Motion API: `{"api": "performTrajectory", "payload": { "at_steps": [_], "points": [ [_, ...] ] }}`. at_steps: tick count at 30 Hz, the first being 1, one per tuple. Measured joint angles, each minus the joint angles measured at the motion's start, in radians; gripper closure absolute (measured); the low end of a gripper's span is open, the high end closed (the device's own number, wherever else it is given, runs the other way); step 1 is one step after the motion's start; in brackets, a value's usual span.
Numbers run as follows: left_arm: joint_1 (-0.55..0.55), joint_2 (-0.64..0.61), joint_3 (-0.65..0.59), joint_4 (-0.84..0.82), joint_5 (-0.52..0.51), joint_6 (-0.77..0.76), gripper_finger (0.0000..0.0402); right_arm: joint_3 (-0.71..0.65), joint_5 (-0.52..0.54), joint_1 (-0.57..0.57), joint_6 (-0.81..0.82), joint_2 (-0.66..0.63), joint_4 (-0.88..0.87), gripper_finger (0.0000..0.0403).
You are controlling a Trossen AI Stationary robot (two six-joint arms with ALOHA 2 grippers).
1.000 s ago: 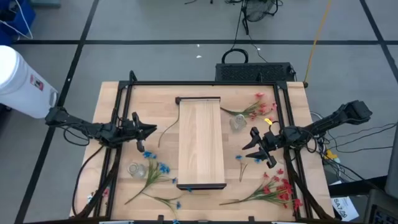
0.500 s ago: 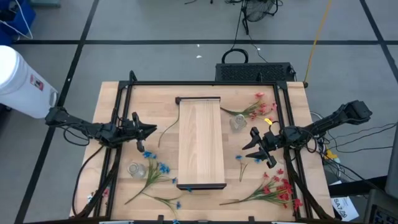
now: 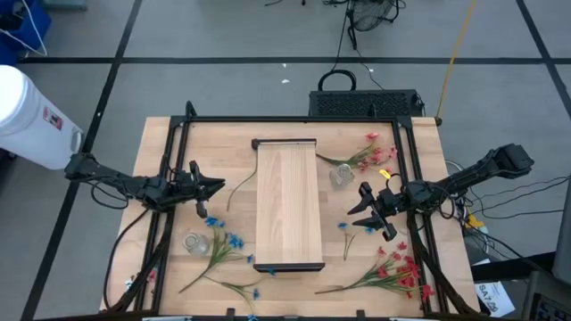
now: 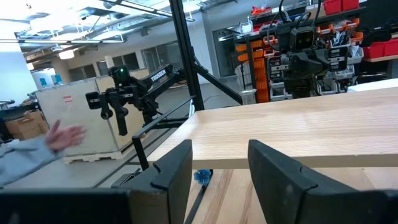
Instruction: Pick and place flowers into a vace then onto a shelf
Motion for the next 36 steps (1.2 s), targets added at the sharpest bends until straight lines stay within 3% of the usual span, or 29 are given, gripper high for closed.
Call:
{"api": "performTrajectory", "payload": {
  "at_steps": [12,19,26,31,36],
  "points": [
    [0.000,0.000,0.000,0.000,0.000,0.000,0.0350,0.000,0.000,0.000,0.011,0.000,0.054,0.0252],
    [0.000,0.000,0.000,0.000,0.000,0.000,0.0350,0.000,-0.002,0.000,0.262,0.000,0.053,0.0252],
    [0.000,0.000,0.000,0.000,0.000,0.000,0.0350,0.000,0.010,0.000,0.297,0.000,0.074,0.0252],
    [0.000,0.000,0.000,0.000,0.000,0.000,0.0350,0.013,-0.028,0.001,0.225,-0.001,0.181,0.0252],
    [0.000,0.000,0.000,0.000,-0.001,0.000,0.0350,0.084,-0.007,0.042,0.151,0.001,0.052,0.0252]
  ]
}}
